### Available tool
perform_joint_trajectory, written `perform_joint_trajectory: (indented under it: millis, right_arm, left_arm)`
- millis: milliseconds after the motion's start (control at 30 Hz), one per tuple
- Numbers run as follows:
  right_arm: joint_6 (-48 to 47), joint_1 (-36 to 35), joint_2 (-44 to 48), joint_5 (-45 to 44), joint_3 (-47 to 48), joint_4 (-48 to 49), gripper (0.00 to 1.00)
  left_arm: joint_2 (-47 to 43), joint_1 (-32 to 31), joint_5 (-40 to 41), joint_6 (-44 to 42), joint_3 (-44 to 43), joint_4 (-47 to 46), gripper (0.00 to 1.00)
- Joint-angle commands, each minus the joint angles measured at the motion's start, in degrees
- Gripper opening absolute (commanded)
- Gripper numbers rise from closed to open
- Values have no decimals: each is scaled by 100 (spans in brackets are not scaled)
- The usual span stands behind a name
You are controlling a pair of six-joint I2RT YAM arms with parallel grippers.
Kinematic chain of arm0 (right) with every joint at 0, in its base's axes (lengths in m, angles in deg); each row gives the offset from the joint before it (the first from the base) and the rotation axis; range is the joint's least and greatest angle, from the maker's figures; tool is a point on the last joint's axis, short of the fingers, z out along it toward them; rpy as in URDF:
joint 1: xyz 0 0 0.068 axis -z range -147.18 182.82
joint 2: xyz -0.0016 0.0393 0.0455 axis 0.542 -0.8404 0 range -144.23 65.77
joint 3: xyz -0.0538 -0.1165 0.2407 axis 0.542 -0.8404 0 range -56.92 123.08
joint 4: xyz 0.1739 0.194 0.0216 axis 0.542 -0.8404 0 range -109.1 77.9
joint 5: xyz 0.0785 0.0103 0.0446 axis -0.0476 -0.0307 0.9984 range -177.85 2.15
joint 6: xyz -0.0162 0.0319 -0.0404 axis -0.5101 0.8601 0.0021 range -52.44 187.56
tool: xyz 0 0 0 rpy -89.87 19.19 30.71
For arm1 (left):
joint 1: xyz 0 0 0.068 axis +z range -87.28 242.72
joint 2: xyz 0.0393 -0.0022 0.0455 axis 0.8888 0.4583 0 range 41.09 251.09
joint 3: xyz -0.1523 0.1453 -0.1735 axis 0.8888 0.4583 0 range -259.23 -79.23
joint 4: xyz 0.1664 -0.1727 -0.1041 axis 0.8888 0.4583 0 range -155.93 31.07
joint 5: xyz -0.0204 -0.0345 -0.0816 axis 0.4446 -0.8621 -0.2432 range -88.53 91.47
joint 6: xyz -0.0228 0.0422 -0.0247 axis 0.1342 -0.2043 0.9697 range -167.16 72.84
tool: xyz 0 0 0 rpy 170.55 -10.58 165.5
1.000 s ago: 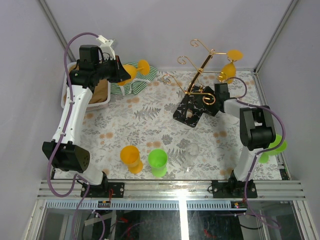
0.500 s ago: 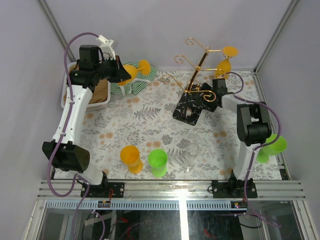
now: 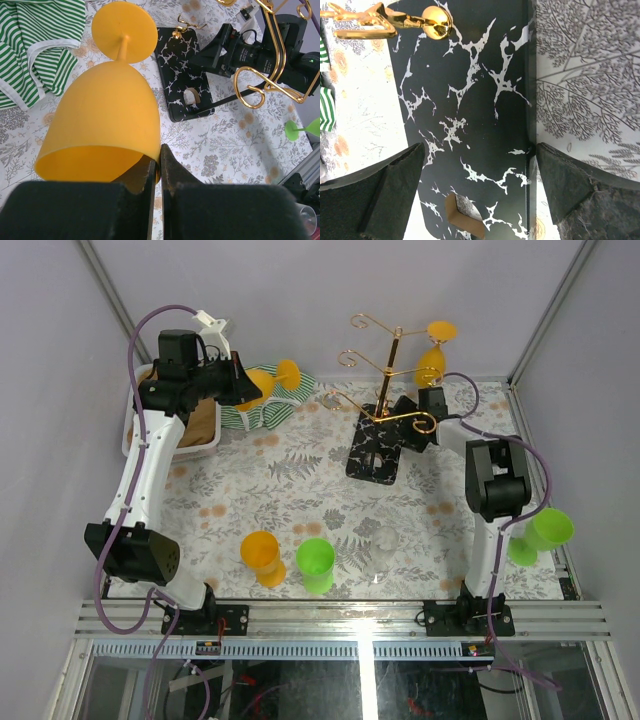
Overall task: Place the wine glass upside down on the wine glass rack
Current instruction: Move the wine rack to the center of the board.
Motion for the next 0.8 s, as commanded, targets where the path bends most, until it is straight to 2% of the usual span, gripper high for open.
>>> perform_joint_trajectory:
  millis: [0, 267, 767]
  right_arm:
    - [-58, -310, -410, 39, 242, -57, 100]
    - [-164, -610, -497, 87, 361, -284, 100]
    - [-303, -854, 304, 227, -951, -176, 100]
  left_arm:
    - [-66, 58, 37, 24, -69, -261, 0]
    - [-142, 103, 64, 24, -30, -260, 0]
    - [-70, 130, 24, 60, -102, -261, 0]
